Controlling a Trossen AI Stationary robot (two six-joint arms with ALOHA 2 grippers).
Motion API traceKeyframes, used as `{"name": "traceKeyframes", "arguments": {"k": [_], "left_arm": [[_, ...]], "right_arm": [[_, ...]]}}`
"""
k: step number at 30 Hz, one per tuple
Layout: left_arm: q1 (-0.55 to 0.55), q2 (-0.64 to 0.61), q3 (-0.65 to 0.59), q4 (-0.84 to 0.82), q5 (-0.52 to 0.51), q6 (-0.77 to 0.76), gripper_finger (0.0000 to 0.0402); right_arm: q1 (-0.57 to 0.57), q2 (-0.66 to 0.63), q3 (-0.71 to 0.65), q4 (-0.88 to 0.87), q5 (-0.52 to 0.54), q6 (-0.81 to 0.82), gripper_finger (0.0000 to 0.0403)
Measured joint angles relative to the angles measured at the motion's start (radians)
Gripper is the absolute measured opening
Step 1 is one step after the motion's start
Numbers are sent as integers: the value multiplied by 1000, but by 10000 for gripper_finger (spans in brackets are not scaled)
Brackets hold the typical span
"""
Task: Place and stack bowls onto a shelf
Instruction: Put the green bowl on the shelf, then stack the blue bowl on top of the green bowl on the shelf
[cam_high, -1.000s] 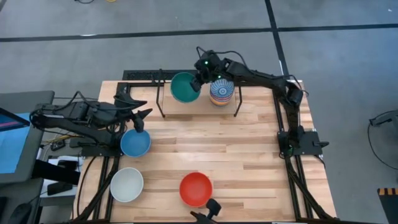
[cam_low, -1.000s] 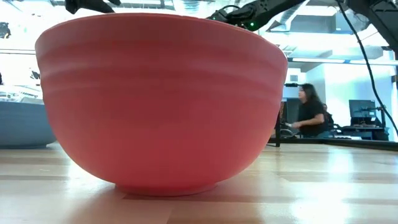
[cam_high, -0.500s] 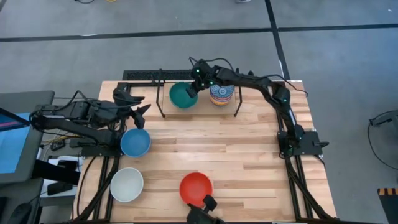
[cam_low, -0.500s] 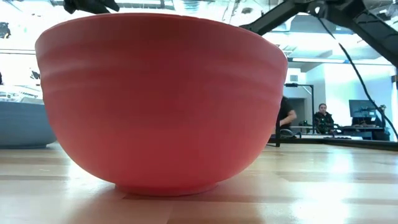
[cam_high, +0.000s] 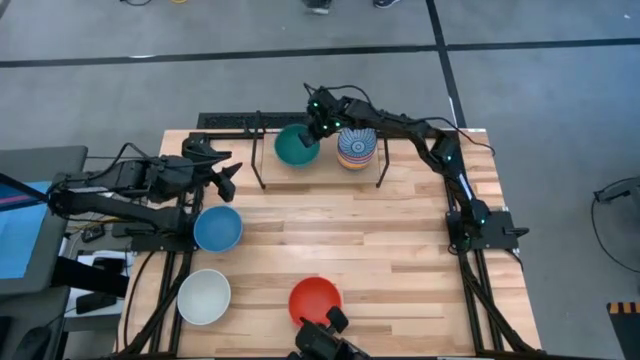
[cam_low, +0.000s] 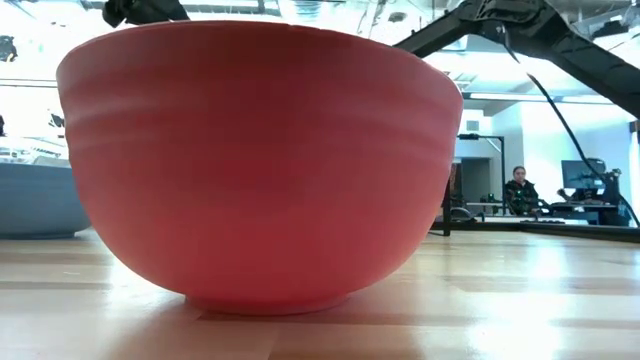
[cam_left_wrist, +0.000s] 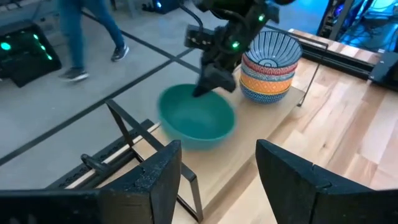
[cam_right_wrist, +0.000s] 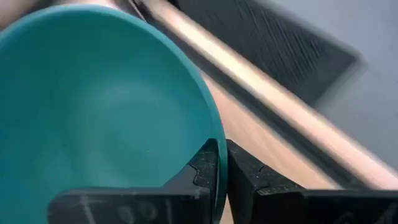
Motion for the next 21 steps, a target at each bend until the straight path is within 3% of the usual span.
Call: {"name": "traceKeyframes", "arguments": {"k": [14,21], "left_arm": [[25,27,0,-8,98,-48,191],[25,26,1,-127,220,-224,191]], "right_arm": [[12,-2,9,15,-55,0,117],[10,-66,100,-73,-57,-68,181]]}}
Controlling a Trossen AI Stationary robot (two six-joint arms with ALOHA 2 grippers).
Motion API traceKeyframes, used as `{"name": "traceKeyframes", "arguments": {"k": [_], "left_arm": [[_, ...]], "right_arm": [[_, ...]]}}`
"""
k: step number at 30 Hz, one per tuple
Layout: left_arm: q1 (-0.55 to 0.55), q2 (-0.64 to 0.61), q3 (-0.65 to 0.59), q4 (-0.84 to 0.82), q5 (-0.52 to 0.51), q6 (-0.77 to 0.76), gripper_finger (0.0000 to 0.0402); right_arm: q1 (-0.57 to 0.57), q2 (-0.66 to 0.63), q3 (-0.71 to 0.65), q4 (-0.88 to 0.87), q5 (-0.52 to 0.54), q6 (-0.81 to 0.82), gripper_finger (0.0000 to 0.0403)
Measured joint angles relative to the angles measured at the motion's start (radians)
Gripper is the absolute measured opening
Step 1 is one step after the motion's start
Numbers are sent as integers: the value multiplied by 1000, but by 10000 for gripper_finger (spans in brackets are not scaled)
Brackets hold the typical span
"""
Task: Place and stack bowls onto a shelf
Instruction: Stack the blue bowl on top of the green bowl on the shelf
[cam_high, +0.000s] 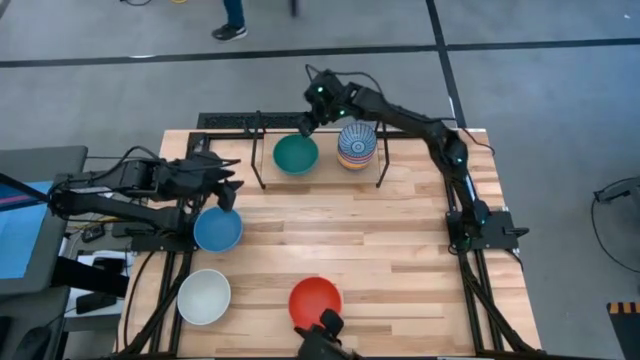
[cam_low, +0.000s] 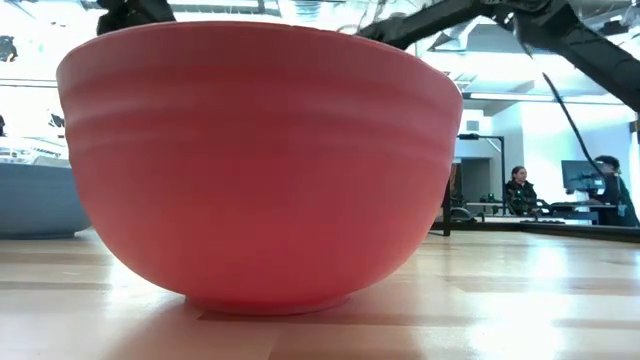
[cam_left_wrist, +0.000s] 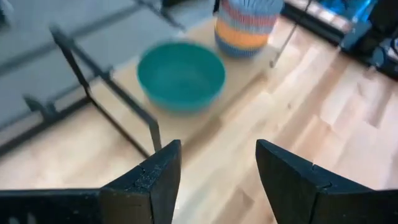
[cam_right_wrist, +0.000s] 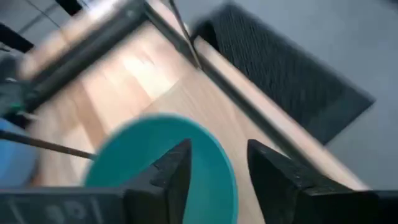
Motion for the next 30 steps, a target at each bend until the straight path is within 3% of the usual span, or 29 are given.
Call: {"name": "traceKeyframes", "arguments": {"k": [4,8,11,16,21,30], "left_arm": [[-3,7,0,-73,78,-137,191],[-39,36,0,-93,95,-219,191],[-74,71,0,-86,83,-246,191],[-144,135,0,-78,60,-367,191],[-216,193,0,-78,-8,-519,190],[-290,320,0,-85,37,-729,189]], "right_arm": [[13,-96,6,-13,-33,-20,204],[44,-187,-4,-104,-48,-82,209],[96,-260,-118,-151,-48,-106,205],[242,-434,-368,-69,-47,-101,197],[382,-591,-504,-84,57,-65,191],[598,-819,-718,-39,251,153,191]]}}
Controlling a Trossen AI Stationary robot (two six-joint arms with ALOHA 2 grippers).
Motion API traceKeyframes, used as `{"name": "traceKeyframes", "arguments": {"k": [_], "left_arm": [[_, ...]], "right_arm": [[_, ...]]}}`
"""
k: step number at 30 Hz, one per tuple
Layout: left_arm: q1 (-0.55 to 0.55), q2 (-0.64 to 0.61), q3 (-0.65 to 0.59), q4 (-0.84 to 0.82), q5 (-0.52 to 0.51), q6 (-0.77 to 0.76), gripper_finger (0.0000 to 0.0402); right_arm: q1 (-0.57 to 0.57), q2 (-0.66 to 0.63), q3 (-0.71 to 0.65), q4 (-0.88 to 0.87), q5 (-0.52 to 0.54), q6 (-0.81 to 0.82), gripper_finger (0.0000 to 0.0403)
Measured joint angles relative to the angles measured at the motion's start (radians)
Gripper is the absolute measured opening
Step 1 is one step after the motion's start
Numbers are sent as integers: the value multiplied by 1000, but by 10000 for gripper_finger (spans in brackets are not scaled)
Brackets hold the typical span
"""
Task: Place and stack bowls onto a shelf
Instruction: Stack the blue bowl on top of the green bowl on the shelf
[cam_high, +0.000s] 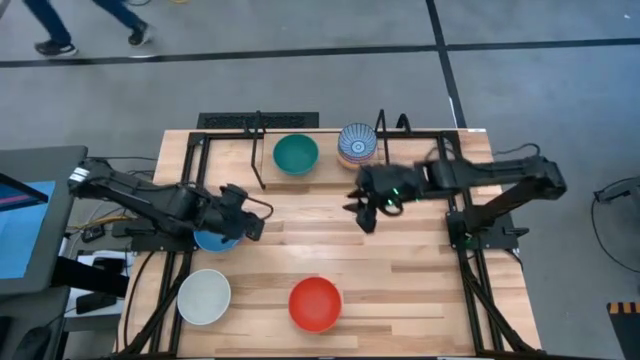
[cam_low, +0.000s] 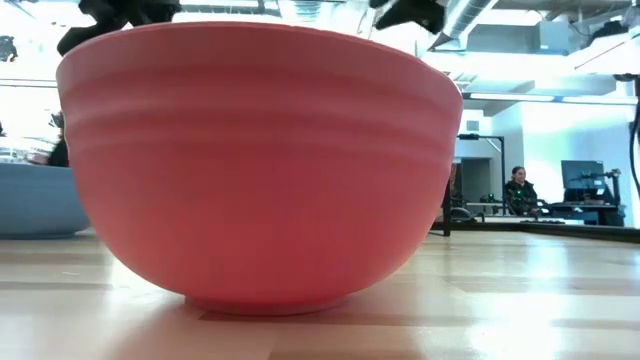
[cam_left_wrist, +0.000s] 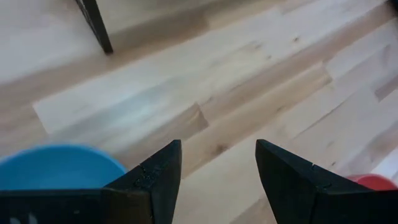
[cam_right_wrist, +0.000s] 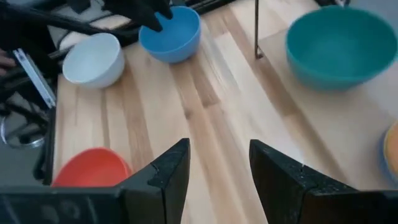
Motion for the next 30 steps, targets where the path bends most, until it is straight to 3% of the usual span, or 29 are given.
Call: {"name": "traceKeyframes", "arguments": {"k": [8,12,14,17,25,30], "left_arm": [[-35,137,0,-97,126,-60,189],[37,154,0,-245,254,-68,189],[94,157,0,-294,269,-57,189],[187,157,0,-332,252,27,189],[432,157,-46,-318,264,420,186],[528,149,-184,-309,273,413,177]], "right_arm": [[202,-86,-234,150,147,266,191],[283,-58,-257,141,256,390,191],[307,-28,-257,150,293,435,191],[314,9,-257,160,320,491,191],[276,61,-257,197,307,587,191],[243,72,-258,235,316,630,191]]}}
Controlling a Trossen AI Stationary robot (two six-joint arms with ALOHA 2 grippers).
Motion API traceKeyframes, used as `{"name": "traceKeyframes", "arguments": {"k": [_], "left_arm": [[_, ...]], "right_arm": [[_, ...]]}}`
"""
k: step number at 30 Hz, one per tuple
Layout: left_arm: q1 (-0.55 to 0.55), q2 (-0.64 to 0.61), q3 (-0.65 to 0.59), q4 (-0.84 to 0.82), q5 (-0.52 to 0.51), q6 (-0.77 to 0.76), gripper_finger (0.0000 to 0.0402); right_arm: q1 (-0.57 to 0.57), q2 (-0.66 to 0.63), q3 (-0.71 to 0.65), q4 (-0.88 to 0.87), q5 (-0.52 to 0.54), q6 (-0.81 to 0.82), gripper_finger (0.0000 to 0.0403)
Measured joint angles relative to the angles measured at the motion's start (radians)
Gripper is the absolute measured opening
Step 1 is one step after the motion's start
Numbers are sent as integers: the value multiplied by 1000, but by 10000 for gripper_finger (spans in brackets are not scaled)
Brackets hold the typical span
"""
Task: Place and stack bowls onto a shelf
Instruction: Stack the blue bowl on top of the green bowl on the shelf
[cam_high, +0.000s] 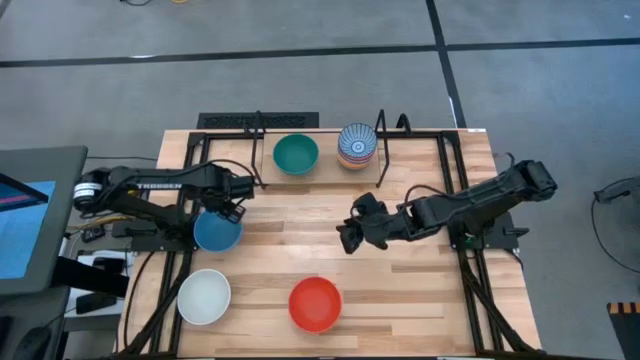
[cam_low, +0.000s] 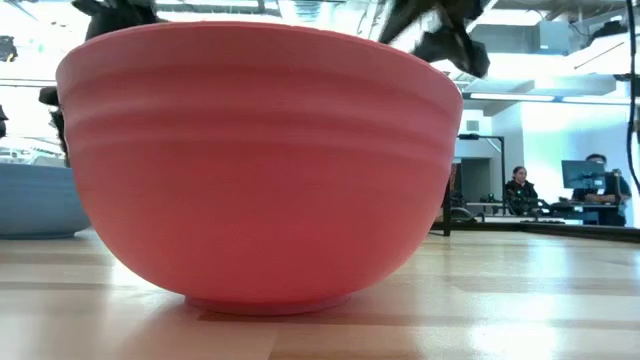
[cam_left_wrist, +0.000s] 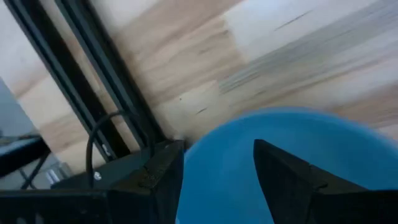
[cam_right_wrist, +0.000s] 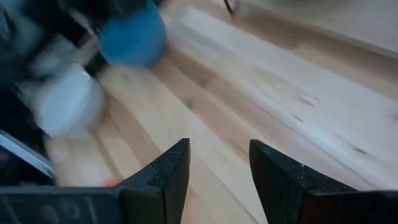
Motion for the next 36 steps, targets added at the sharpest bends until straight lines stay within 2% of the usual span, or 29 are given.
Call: {"name": "traceKeyframes", "arguments": {"k": [10,15,18,23,30,34,36], "left_arm": [[72,-41,-139,99,7,71,156],[85,-42,-188,121,18,76,122],[82,-42,-191,128,23,112,86],[46,-65,-152,123,26,142,13],[-47,-134,-39,42,14,72,1],[-141,-156,59,7,-15,-8,0],[-190,-157,105,-5,-41,-39,0]], "right_arm": [[-6,30,2,45,13,68,191],[-18,33,2,49,13,65,191],[-35,33,2,48,11,54,191],[-68,33,2,53,-18,42,191],[-130,33,2,121,-85,-53,191],[-193,61,13,222,-163,-132,191],[-221,93,41,218,-207,-167,191]]}}
